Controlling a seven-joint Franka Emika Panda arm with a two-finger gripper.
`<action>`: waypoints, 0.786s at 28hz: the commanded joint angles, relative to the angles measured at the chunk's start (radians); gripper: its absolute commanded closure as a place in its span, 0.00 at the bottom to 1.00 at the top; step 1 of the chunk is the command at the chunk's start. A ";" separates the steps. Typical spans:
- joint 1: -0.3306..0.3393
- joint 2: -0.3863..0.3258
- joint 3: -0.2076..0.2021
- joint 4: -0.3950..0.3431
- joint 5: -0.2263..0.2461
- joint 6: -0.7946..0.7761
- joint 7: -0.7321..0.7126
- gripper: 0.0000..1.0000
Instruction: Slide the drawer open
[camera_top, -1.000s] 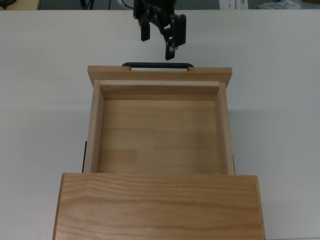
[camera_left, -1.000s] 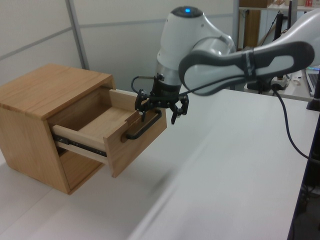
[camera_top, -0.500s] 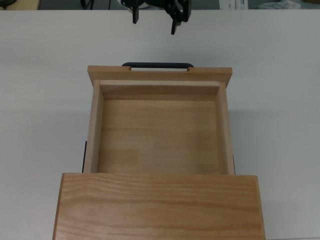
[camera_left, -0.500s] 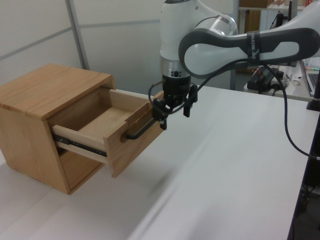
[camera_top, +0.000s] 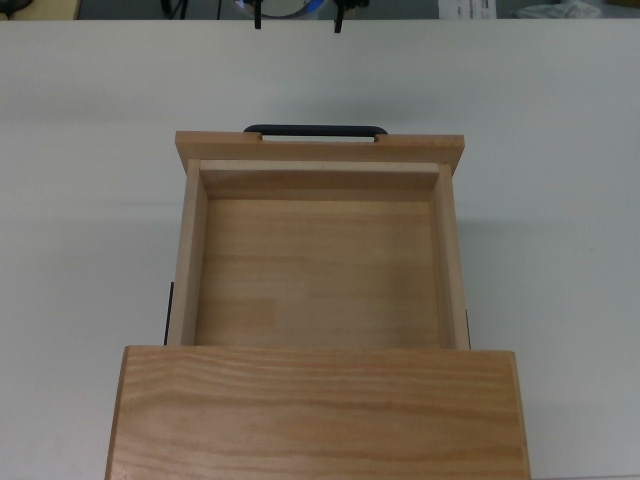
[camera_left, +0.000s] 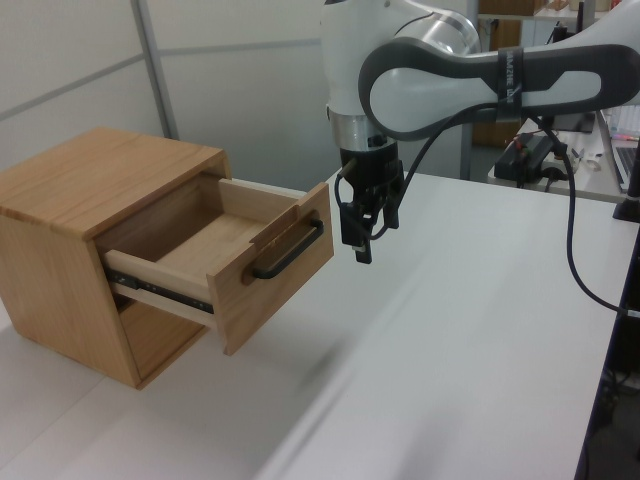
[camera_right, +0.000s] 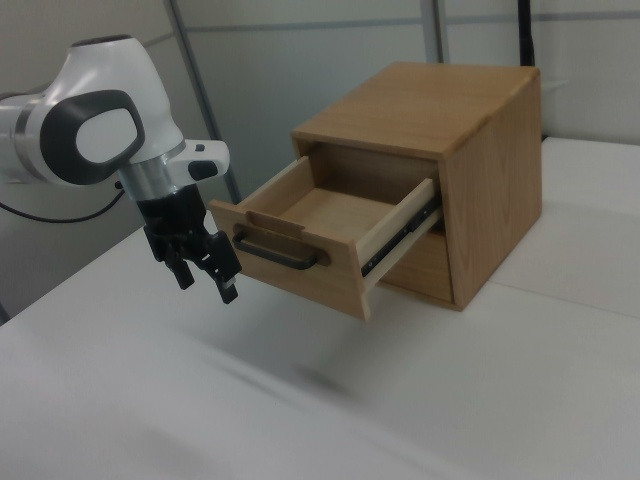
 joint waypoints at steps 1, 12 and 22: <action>-0.010 0.003 -0.001 0.032 0.008 -0.049 -0.040 0.00; -0.010 -0.002 -0.001 0.078 0.020 -0.152 -0.060 0.00; -0.010 0.003 -0.001 0.098 0.020 -0.178 -0.063 0.00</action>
